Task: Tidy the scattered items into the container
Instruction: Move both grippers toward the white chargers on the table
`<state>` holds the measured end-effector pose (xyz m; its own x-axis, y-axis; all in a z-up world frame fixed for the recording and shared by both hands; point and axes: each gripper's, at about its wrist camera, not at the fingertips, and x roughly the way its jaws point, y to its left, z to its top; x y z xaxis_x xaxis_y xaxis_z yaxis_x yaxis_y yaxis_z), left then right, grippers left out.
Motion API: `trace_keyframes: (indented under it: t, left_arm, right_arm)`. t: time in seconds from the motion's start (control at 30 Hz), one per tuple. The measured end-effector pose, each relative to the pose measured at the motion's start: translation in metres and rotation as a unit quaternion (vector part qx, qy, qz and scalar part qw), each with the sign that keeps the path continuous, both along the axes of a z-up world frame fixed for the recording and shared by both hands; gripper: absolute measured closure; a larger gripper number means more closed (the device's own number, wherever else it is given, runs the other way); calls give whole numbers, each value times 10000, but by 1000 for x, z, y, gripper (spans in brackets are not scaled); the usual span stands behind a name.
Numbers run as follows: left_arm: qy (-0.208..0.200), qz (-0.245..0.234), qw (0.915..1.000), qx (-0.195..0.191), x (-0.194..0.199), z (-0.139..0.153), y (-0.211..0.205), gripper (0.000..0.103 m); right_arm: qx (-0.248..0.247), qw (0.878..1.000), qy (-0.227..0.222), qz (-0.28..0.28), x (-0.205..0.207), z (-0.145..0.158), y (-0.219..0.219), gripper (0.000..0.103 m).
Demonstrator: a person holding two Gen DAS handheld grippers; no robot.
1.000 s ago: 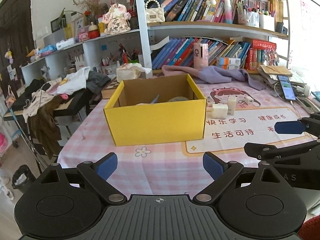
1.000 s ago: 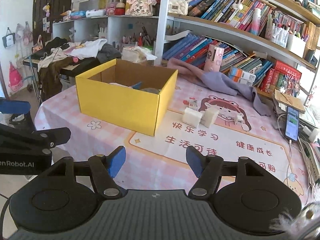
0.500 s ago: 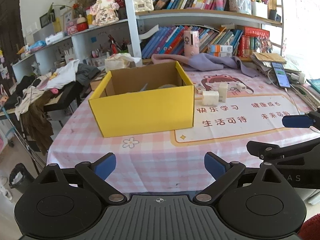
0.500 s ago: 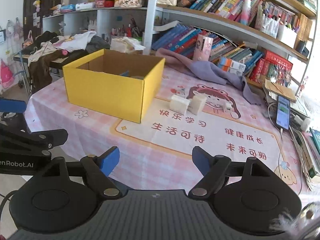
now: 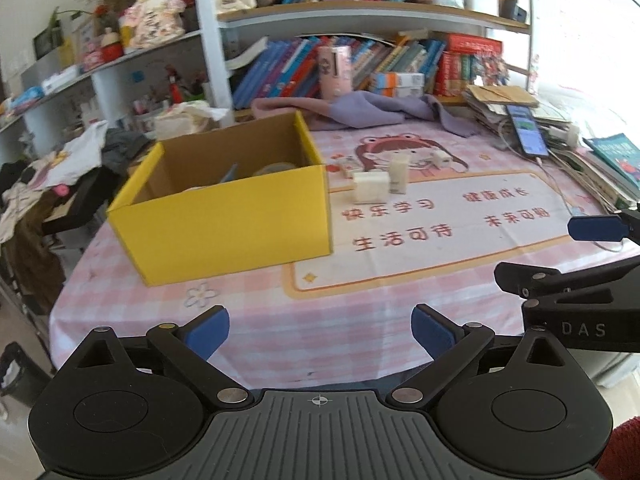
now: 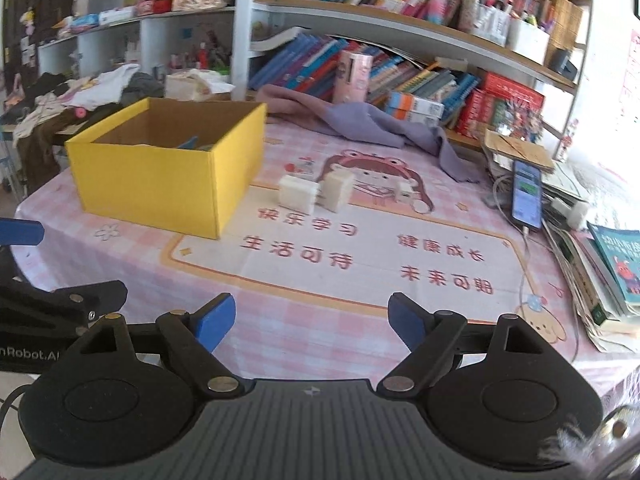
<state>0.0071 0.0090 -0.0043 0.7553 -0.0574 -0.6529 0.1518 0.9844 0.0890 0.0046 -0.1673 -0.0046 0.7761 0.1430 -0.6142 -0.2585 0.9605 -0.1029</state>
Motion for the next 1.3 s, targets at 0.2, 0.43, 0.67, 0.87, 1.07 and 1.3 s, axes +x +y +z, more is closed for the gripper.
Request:
trace_keyframes:
  t: [0.2, 0.43, 0.67, 0.87, 1.07, 1.3]
  left_arm:
    - [72, -281, 9996, -8, 10, -3, -18, 4]
    - [137, -540, 9984, 26, 22, -8, -35, 4]
    - [192, -700, 9974, 35, 35, -11, -50, 4]
    - [230, -760, 9968, 21, 49, -14, -60, 4]
    - [252, -825, 9963, 18, 66, -17, -72, 4]
    - [273, -859, 9959, 8, 86, -21, -86, 4]
  right_arm:
    - [-26, 9998, 11, -205, 7, 0, -14, 19]
    - [-10, 9989, 100, -466, 14, -4, -32, 19]
    - [-18, 9979, 177, -624, 24, -8, -45, 19]
    - [-39, 9974, 224, -686, 37, -10, -54, 19]
    - [-67, 9968, 270, -744, 53, -12, -64, 19]
    - [-75, 9962, 362, -787, 77, -16, -77, 19]
